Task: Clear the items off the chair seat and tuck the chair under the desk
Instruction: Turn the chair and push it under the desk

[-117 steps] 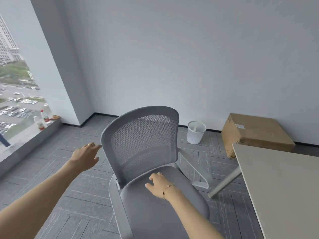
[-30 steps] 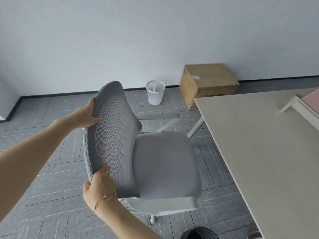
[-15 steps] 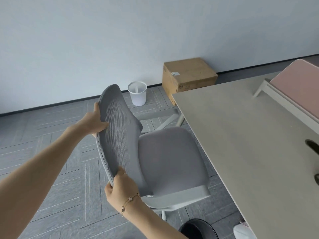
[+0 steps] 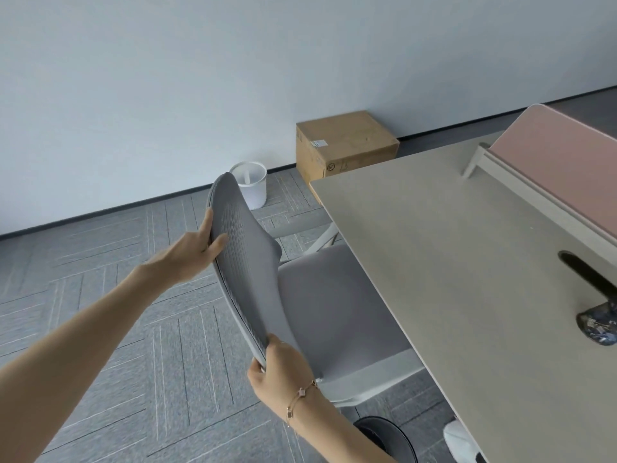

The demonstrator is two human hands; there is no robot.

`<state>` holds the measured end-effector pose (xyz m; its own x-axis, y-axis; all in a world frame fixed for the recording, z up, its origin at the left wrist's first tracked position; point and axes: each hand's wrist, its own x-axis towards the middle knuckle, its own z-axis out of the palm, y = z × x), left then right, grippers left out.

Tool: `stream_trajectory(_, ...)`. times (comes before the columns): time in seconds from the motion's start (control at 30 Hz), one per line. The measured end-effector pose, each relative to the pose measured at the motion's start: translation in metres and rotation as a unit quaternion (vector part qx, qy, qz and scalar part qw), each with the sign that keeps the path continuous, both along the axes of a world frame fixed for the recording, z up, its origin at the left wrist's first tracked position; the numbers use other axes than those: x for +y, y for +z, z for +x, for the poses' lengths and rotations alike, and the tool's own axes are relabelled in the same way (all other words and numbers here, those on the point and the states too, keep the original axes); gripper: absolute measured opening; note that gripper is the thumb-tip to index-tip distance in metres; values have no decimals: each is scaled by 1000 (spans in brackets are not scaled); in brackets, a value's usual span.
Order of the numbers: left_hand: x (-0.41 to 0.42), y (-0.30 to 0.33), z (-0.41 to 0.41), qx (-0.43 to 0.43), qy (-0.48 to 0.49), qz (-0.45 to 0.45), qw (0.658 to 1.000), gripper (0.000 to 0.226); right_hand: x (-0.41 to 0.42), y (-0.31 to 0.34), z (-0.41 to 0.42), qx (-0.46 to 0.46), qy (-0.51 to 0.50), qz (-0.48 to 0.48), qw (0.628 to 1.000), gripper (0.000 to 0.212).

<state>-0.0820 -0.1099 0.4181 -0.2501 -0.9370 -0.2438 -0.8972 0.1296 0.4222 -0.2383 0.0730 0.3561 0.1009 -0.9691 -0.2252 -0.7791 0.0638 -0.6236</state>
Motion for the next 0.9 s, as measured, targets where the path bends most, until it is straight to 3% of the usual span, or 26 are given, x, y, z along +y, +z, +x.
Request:
stream_trajectory(0.3,13,-3,-8,-37,-119,-31,992,92,11,-3,-35,1,-15,7,1000,24)
stream_trajectory(0.4,16,-10,-2,-46,-151,-10,987,72,15,-5,-49,23,-11,5,1000,24)
stream_trajectory(0.53,17,-10,-13,-58,-145,3,988,97,21,-2,-64,26,1,5,1000,26)
stream_trajectory(0.63,21,-9,-31,-132,-151,-66,977,92,23,-1,-67,21,-4,2,1000,25)
stream_trajectory(0.73,22,-7,-43,-175,-133,-122,968,106,24,0,-71,14,-9,-2,1000,25)
stream_trajectory(0.9,13,-17,-64,-112,-116,-100,982,117,28,1,-88,17,-11,-8,1000,28)
